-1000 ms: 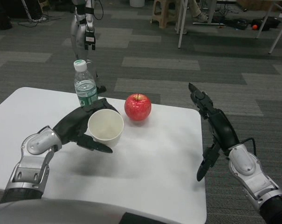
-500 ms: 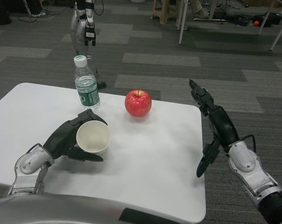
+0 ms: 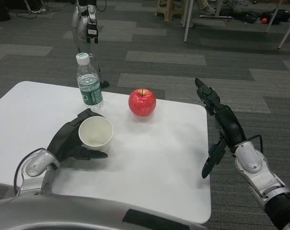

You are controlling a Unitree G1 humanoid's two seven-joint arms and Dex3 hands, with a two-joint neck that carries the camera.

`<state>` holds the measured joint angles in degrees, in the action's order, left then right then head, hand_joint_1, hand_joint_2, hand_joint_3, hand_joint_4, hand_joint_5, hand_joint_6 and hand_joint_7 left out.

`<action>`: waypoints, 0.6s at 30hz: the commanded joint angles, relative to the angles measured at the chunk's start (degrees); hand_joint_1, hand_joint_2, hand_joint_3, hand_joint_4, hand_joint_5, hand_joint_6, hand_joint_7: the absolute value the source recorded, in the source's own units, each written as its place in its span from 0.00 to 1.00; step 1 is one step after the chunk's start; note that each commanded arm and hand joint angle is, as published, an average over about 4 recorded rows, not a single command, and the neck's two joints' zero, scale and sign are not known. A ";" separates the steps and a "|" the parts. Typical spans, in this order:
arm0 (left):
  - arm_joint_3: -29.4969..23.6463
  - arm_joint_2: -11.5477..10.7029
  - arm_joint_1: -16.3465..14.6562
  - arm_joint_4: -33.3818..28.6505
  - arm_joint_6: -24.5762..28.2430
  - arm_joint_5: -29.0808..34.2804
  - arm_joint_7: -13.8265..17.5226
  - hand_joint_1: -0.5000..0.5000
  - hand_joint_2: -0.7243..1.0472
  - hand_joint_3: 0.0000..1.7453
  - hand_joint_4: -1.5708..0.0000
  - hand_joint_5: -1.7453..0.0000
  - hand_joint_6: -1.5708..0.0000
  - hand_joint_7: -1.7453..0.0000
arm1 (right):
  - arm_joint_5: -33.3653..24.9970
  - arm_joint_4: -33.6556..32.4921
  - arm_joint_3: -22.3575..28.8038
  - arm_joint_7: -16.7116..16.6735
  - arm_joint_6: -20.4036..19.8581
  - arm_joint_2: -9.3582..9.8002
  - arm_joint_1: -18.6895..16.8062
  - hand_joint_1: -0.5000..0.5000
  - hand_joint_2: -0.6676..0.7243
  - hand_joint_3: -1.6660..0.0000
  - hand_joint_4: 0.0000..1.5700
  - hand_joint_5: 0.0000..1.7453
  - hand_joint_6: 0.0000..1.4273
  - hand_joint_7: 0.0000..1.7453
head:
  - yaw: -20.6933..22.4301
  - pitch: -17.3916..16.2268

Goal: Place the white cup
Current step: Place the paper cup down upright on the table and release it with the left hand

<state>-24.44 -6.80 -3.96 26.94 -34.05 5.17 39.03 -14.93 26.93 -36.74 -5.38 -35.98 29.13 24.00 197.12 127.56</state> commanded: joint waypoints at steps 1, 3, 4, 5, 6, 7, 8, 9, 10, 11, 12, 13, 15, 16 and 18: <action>0.66 0.39 -0.87 2.29 1.44 -1.34 0.25 0.28 1.00 0.06 1.00 0.28 0.92 0.36 | -0.19 -0.12 0.35 -0.29 -0.06 0.05 -0.27 0.02 1.00 1.00 0.00 0.00 0.00 0.00 | 0.01 -0.10; 0.71 0.39 -0.91 2.81 1.44 -1.39 0.25 0.26 1.00 0.09 1.00 0.25 0.98 0.41 | -0.19 -0.12 0.39 -0.29 -0.06 0.05 -0.32 0.00 1.00 1.00 0.00 0.00 0.00 0.00 | 0.04 -0.24; 0.71 0.39 -0.94 2.97 1.44 -1.39 0.25 0.24 1.00 0.10 1.00 0.24 1.00 0.44 | -0.19 -0.12 0.41 -0.27 -0.06 0.05 -0.34 0.00 1.00 1.00 0.00 0.00 0.00 0.00 | 0.05 -0.23; 0.77 0.39 -0.96 3.27 1.44 -1.32 0.23 0.23 1.00 0.10 1.00 0.24 1.00 0.46 | -0.19 -0.12 0.44 -0.27 -0.06 0.05 -0.34 0.00 1.00 1.00 0.00 0.00 0.00 0.00 | 0.06 -0.26; 0.84 0.39 -0.96 3.43 1.44 -1.26 0.21 0.22 1.00 0.10 1.00 0.24 1.00 0.47 | -0.19 -0.12 0.44 -0.29 -0.06 0.05 -0.32 0.00 1.00 1.00 0.00 0.00 0.00 0.00 | 0.05 -0.23; 0.95 0.39 -0.96 3.63 1.44 -1.10 0.19 0.21 1.00 0.10 1.00 0.24 1.00 0.48 | -0.19 -0.12 0.44 -0.31 -0.08 0.05 -0.32 0.00 1.00 1.00 0.00 0.00 0.00 0.00 | 0.06 -0.23; 1.10 0.39 -0.98 3.85 1.44 -0.82 0.16 0.19 1.00 0.10 1.00 0.24 1.00 0.49 | -0.19 -0.12 0.44 -0.33 -0.10 0.05 -0.32 0.00 1.00 1.00 0.00 0.00 0.00 0.00 | 0.09 -0.23; 1.19 0.39 -1.00 3.91 1.44 -0.60 0.16 0.16 1.00 0.09 1.00 0.24 1.00 0.50 | -0.19 -0.12 0.44 -0.33 -0.12 0.05 -0.34 0.00 1.00 1.00 0.00 0.00 0.00 0.00 | 0.11 -0.22; 1.34 0.39 -1.05 3.98 1.49 -0.20 0.16 0.13 1.00 0.07 1.00 0.24 1.00 0.51 | -0.21 -0.12 0.44 -0.33 -0.12 0.05 -0.36 0.00 1.00 1.00 0.00 0.00 0.00 0.00 | 0.17 -0.23; 1.45 0.39 -1.09 4.00 1.53 0.11 0.16 0.08 1.00 0.06 1.00 0.24 1.00 0.52 | -0.23 -0.12 0.44 -0.33 -0.10 0.05 -0.36 0.00 1.00 1.00 0.00 0.00 0.00 0.00 | 0.20 -0.24; 1.52 0.39 -1.11 4.00 1.57 0.28 0.16 0.05 1.00 0.05 1.00 0.24 1.00 0.52 | -0.26 -0.12 0.44 -0.33 -0.08 0.05 -0.36 0.00 1.00 1.00 0.00 0.00 0.00 0.00 | 0.20 -0.24; 1.63 0.39 -1.13 4.00 1.64 0.48 0.16 0.03 1.00 0.05 1.00 0.24 1.00 0.52 | -0.28 -0.12 0.44 -0.33 -0.06 0.05 -0.36 0.00 1.00 1.00 0.00 0.00 0.00 0.00 | 0.26 -0.27; 1.76 0.39 -1.13 4.00 1.71 0.55 0.16 0.00 1.00 0.05 1.00 0.24 1.00 0.52 | -0.26 -0.12 0.44 -0.33 -0.06 0.05 -0.34 0.01 1.00 1.00 0.00 0.00 0.00 0.00 | 0.28 -0.29; 1.85 0.39 -1.13 4.00 1.75 0.59 0.16 0.00 1.00 0.05 1.00 0.24 1.00 0.53 | -0.23 -0.12 0.44 -0.33 -0.06 0.05 -0.32 0.01 1.00 1.00 0.00 0.00 0.00 0.00 | 0.30 -0.30; 2.02 0.39 -1.13 4.04 1.79 0.72 0.16 0.00 1.00 0.05 1.00 0.24 1.00 0.55 | -0.19 -0.12 0.44 -0.33 -0.06 0.05 -0.32 0.00 1.00 1.00 0.00 0.00 0.00 0.00 | 0.37 -0.41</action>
<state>-23.40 -6.98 -3.50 28.97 -34.58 6.53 39.02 -14.93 26.93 -36.74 -5.38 -35.98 29.13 24.00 197.46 127.19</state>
